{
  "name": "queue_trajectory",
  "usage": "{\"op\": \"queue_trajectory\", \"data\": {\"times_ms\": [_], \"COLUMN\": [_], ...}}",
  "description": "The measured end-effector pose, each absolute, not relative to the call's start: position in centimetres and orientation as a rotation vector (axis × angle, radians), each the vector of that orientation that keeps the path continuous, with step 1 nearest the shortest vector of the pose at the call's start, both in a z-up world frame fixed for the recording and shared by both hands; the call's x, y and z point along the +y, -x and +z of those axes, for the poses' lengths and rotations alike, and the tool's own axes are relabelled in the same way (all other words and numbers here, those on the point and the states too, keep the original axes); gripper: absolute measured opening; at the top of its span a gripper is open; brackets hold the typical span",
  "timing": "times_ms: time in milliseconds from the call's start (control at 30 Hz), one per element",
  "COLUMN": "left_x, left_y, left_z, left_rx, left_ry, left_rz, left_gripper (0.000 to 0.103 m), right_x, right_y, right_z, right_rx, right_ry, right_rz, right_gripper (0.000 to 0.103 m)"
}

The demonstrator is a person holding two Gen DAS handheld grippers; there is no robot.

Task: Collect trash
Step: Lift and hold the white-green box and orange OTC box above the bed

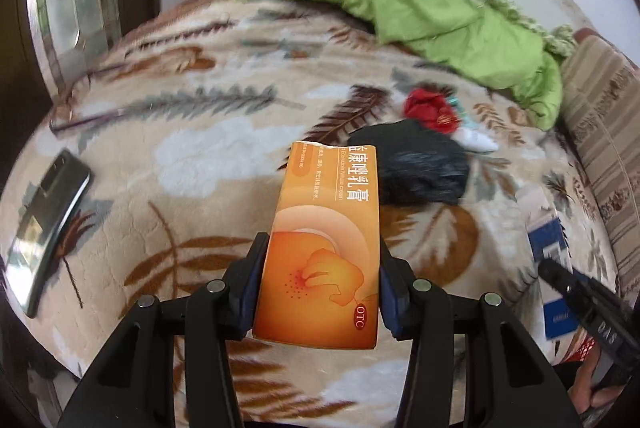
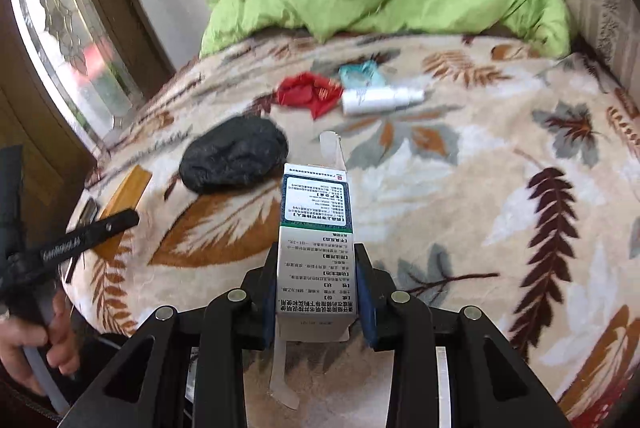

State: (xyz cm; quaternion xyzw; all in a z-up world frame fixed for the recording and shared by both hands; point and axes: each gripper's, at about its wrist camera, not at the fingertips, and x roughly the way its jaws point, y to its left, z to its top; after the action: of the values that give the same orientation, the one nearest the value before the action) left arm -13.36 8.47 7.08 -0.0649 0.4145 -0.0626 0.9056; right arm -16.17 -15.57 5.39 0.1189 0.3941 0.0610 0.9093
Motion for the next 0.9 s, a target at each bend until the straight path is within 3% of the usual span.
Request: {"op": "queue_trajectory", "data": {"times_ms": [333, 900], "left_x": [2.5, 0.2], "left_y": [17.2, 19.0], "left_z": [10.3, 9.2], "left_rx": [0.683, 0.677], "left_ry": [0.02, -0.003], "left_rz": [-0.24, -0.281], "left_gripper": [0.047, 0.047], "right_x": [-19.7, -21.7], "right_y": [20.8, 22.8], "right_z": [8.4, 8.5], "right_rx": [0.684, 0.666], "right_ry": [-0.312, -0.332], "right_rz": [-0.019, -0.069], "right_gripper": [0.035, 0.035]}}
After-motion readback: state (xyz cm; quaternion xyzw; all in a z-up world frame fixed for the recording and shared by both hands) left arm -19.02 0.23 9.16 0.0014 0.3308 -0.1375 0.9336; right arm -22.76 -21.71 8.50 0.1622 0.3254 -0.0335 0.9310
